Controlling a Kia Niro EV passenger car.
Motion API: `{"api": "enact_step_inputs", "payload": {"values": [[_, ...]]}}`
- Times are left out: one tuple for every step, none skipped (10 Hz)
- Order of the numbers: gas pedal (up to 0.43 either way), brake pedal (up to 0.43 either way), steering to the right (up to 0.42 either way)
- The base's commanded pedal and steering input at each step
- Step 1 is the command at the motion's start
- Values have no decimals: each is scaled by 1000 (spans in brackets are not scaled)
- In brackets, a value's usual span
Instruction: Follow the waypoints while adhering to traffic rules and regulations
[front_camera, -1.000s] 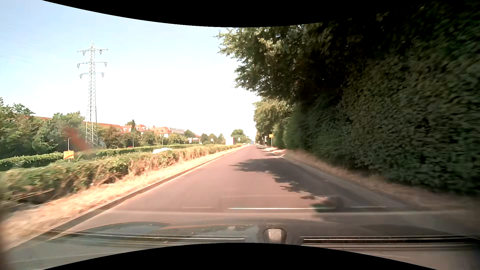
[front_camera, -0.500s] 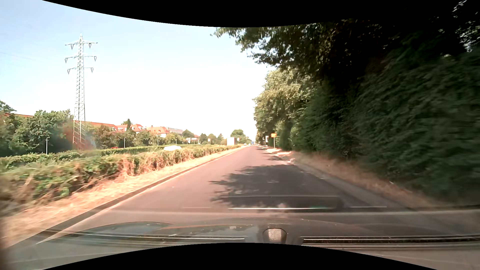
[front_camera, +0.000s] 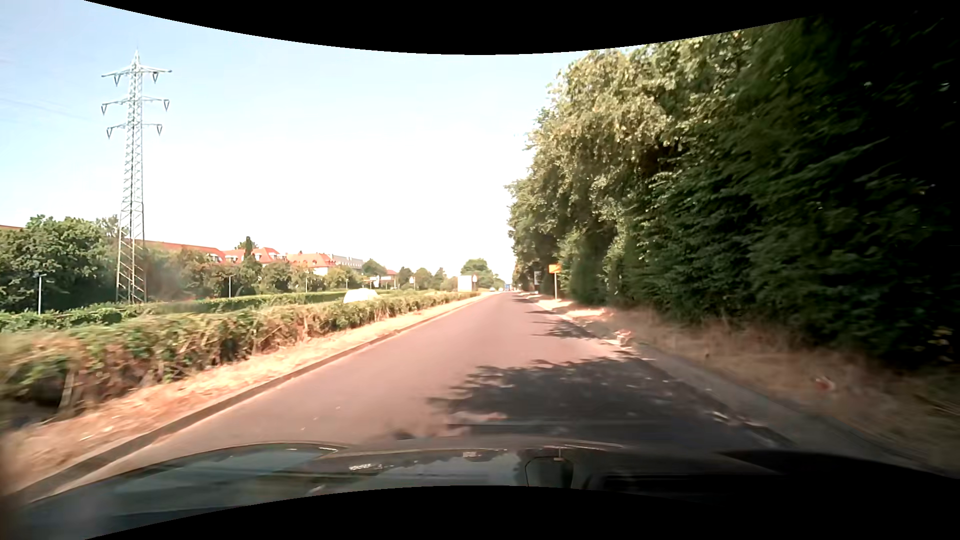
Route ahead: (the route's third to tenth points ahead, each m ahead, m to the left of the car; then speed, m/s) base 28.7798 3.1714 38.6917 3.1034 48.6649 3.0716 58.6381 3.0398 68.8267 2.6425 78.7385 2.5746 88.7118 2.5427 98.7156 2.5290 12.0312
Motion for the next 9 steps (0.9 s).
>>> {"api": "enact_step_inputs", "payload": {"values": [[110, 0, -3], [110, 0, -3], [110, 0, -4], [110, 0, -4], [110, 0, -4], [110, 0, -4], [110, 0, -4], [110, 0, -4], [110, 0, -3]]}}
